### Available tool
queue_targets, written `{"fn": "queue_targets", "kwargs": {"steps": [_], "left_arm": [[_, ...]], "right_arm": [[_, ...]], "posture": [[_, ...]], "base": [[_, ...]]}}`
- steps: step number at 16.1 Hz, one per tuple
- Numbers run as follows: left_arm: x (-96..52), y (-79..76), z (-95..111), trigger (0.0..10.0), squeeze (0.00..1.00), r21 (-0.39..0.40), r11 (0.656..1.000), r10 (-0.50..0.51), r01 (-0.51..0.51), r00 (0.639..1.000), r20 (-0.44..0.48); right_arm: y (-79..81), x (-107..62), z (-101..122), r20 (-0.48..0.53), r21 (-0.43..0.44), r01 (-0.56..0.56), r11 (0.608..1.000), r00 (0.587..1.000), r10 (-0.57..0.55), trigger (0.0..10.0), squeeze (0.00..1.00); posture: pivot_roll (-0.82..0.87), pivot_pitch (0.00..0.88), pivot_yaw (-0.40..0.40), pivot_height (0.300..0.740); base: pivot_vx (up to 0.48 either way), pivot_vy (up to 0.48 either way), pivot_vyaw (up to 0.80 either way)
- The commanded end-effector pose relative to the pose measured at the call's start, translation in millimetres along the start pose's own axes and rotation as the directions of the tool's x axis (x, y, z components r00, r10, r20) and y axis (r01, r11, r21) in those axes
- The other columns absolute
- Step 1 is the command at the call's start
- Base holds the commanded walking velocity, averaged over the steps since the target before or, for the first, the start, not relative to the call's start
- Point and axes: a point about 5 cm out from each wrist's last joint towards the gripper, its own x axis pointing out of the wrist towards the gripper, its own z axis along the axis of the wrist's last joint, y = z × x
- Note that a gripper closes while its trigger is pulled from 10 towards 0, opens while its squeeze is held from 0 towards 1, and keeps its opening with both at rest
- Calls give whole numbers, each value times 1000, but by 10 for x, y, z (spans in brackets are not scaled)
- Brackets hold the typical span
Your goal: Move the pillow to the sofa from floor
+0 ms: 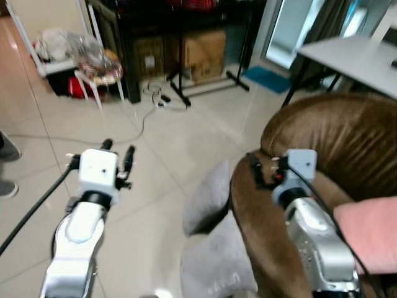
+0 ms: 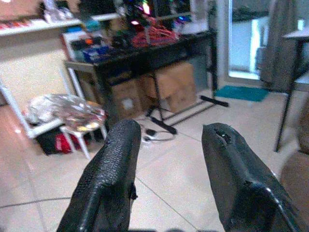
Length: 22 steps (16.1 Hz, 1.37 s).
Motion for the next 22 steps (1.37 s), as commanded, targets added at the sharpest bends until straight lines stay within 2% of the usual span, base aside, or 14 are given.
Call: {"fn": "queue_targets", "kwargs": {"steps": [1, 4, 10, 14, 22], "left_arm": [[-5, -27, -30, 10000, 0, 3, 1000, -8, 8, 1000, -9], [-22, -30, -64, 10000, 0, 31, 1000, -3, 3, 1000, -8], [-23, -10, -57, 10000, 0, 24, 999, 26, -27, 1000, 15], [-29, -23, -58, 10000, 0, 18, 1000, 13, -13, 1000, 23], [-28, -22, -63, 10000, 0, 3, 1000, 13, -13, 1000, 25]], "right_arm": [[-39, -10, 6, 8, -1, 13, 1000, 1000, -13, 10000, 0], [-42, -25, -8, 10, -5, 12, 1000, 1000, -12, 10000, 0], [-53, -33, -8, 32, -5, 17, 1000, 999, -17, 10000, 0], [-41, -27, -29, 13, -32, 14, 999, 1000, -14, 10000, 0], [-38, -22, -38, 9, -43, 11, 999, 1000, -11, 10000, 0]], "posture": [[58, 0, -54, 695], [57, 0, -55, 665], [57, 0, -57, 610], [58, 0, -60, 610], [56, 0, -62, 610]], "base": [[0, 0, 0], [0, 0, 0], [0, 0, 0], [0, 0, 0], [285, 0, 0]]}}
